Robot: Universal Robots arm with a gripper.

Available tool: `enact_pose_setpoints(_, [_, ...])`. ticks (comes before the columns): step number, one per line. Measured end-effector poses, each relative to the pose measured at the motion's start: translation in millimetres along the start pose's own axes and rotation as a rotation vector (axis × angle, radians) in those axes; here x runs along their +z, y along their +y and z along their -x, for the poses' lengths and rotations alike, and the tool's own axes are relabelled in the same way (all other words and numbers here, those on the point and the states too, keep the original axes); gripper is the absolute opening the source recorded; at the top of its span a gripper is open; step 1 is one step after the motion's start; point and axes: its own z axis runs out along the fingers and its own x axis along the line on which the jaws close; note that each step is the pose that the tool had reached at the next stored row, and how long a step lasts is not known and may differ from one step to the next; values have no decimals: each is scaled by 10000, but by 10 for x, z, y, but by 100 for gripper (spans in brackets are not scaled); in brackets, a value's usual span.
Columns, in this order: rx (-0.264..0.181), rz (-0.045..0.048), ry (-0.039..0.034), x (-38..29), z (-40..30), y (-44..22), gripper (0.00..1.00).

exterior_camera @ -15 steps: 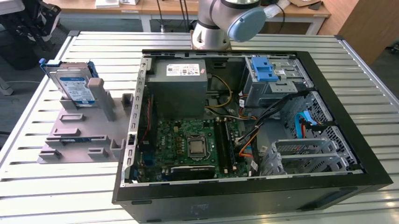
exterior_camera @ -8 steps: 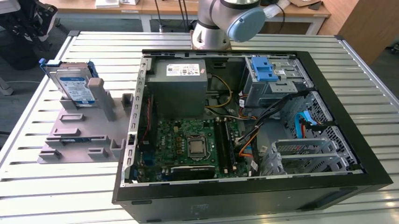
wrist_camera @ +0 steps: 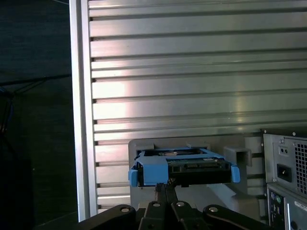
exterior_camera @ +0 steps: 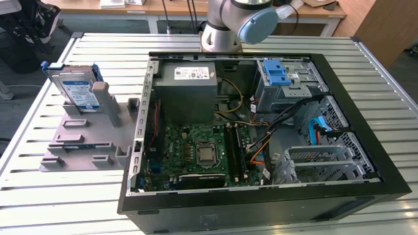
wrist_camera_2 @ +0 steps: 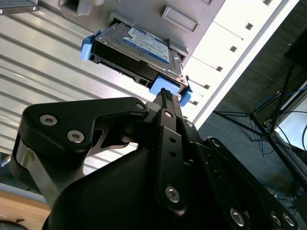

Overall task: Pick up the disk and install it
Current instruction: 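Pick up the disk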

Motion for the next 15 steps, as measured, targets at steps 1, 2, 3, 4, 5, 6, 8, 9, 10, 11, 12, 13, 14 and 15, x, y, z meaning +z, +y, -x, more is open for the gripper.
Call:
enact_pose_setpoints(1, [0,0,0,0,0,0,11])
enact_pose_setpoints(2, [0,0,0,0,0,0,11])
enact_pose_setpoints(3, [-1,0,-1,0,0,0,11])
enact_pose_setpoints(4, [-1,0,0,0,0,0,11])
enact_pose_setpoints(5, [-1,0,-1,0,0,0,11])
enact_pose_setpoints(6, [-4,0,0,0,0,0,11])
enact_pose_setpoints(8, [-29,0,1,0,0,0,11])
enact_pose_setpoints(9, [-59,1,2,0,0,0,11])
enact_pose_setpoints(10, [-106,2,4,0,0,0,11])
enact_pose_setpoints(11, [-174,3,6,0,0,0,11])
enact_pose_setpoints(12, [-258,3,10,0,0,0,11])
enact_pose_setpoints(13, [-355,4,14,0,0,0,11])
enact_pose_setpoints(14, [-471,6,19,0,0,0,11])
enact_pose_setpoints(15, [-598,7,24,0,0,0,11])
